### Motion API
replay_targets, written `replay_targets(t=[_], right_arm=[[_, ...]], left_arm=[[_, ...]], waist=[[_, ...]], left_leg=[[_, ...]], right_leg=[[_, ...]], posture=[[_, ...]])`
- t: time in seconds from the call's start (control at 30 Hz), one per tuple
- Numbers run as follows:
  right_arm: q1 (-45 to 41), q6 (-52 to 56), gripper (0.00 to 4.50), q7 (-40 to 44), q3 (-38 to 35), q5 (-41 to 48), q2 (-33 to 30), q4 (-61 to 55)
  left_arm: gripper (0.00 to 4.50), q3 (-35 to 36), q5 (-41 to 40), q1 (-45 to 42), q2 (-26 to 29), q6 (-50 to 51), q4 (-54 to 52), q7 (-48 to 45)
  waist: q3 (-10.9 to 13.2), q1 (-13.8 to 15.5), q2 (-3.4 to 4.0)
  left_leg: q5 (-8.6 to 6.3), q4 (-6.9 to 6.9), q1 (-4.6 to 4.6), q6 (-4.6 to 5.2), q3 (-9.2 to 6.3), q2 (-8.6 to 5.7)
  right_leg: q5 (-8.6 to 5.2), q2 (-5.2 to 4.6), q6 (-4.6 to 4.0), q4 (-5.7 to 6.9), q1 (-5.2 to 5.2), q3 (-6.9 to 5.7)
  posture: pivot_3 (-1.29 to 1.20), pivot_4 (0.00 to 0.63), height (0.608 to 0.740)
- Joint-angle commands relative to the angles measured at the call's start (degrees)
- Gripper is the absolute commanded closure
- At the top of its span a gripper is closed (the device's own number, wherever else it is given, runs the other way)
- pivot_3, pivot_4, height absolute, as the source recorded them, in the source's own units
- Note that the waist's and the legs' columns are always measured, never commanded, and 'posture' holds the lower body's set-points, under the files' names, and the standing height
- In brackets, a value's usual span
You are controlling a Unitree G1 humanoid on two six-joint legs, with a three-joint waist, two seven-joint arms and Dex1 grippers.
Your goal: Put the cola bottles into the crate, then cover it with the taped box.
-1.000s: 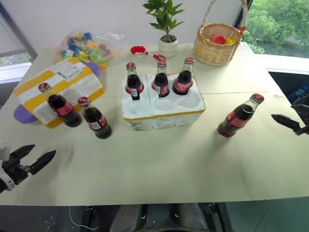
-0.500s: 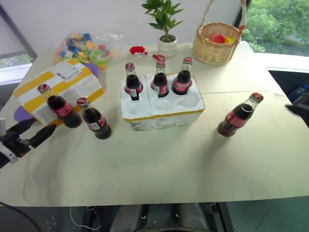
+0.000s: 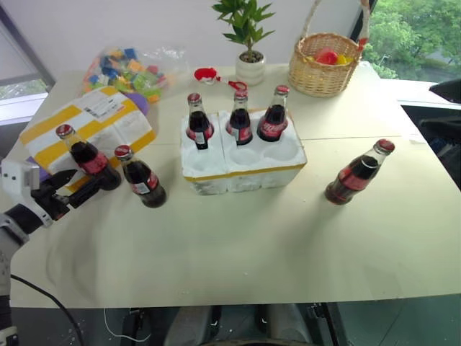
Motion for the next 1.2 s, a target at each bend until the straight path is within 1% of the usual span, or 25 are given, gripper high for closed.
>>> replay_targets(t=[0.03, 0.2, 0.27, 0.37, 0.57, 0.77, 0.83, 0.97, 1.2], right_arm=[[-1.28, -0.06, 0.0, -0.86, -0.39, 2.12, -0.1, -2.44], [-2.17, 0.03, 0.0, -1.88, 0.84, 3.53, 0.23, -2.49], [-2.63, -0.23, 0.0, -2.32, 1.64, 3.65, 0.39, -2.14], [-2.49, -0.3, 0.0, -2.67, 1.8, 3.74, 0.62, -2.25], [-3.02, -0.1, 0.0, -3.75, 1.9, 4.3, 1.15, -2.19], [-3.94, -0.64, 0.0, -4.75, 3.02, 4.08, 1.82, -1.33], [-3.66, -0.92, 0.0, -4.85, 3.13, 3.71, 1.98, -1.16], [-3.02, -1.1, 0.0, -5.25, 2.92, 3.44, 2.57, -1.62], [-2.36, -1.31, 0.0, -6.6, 2.67, 3.12, 3.48, -1.9]], left_arm=[[0.03, 1.51, -0.09, -0.78, -0.08, -1.89, 0.15, 0.57], [0.03, 0.12, 0.77, -2.75, -0.96, -3.78, 2.0, 1.27], [0.03, -0.53, 1.04, -4.96, -2.35, -4.52, 2.73, 3.13], [0.03, -0.38, 1.53, -6.05, -3.65, -5.42, 3.18, 4.6], [0.03, -2.53, 3.23, -7.85, -4.1, -7.31, 5.24, 4.93], [0.03, -6.1, 6.07, -12.87, -4.76, -10.29, 10.57, 5.11], [0.03, -7.06, 7.13, -14.61, -4.9, -11.46, 12.77, 5.12], [0.03, -8.87, 8.75, -17.02, -5.15, -13.25, 15.47, 4.64], [0.03, -9.11, 8.53, -17.43, -4.78, -13.42, 15.76, 3.04]], waist=[[0.0, -0.03, 0.0], [0.0, -0.02, 0.0], [-0.01, 0.13, 0.0], [-0.01, 0.02, -0.03], [-0.01, -0.02, -0.04], [-0.03, 0.15, -0.09], [-0.03, 0.12, -0.08], [-0.03, 0.03, -0.09], [-0.03, 0.07, -0.09]], left_leg=[[0.0, 0.0, 0.0, 0.0, 0.0, 0.0], [0.0, 0.0, 0.0, 0.0, 0.01, 0.0], [0.0, 0.01, 0.0, 0.0, 0.01, 0.0], [0.0, 0.02, 0.0, 0.0, 0.02, 0.0], [0.0, 0.0, -0.01, 0.01, 0.07, 0.0], [0.0, 0.06, -0.01, 0.01, 0.07, 0.0], [0.0, 0.06, -0.01, 0.01, 0.07, -0.01], [0.0, 0.04, -0.01, 0.02, 0.07, -0.01], [0.01, 0.05, -0.01, 0.02, 0.07, -0.01]], right_leg=[[0.0, 0.0, 0.0, 0.0, -0.01, 0.0], [0.0, 0.0, 0.0, 0.0, -0.02, 0.0], [0.0, 0.0, 0.0, 0.01, -0.02, 0.0], [0.01, 0.0, 0.0, 0.02, -0.01, 0.0], [0.04, 0.02, 0.05, 0.06, -0.07, 0.02], [0.04, 0.01, 0.04, 0.06, -0.03, 0.02], [0.13, 0.01, 0.21, 0.06, -0.04, 0.02], [0.15, 0.02, 0.23, 0.07, -0.06, 0.02], [0.15, 0.02, 0.24, 0.07, -0.05, 0.02]], posture=[[0.0, 0.15, 0.732], [0.0, 0.15, 0.732], [0.0, 0.15, 0.732], [0.0, 0.15, 0.732], [0.0, 0.15, 0.732], [0.0, 0.15, 0.732], [0.0, 0.15, 0.732], [0.0, 0.15, 0.732], [0.0, 0.15, 0.732]])
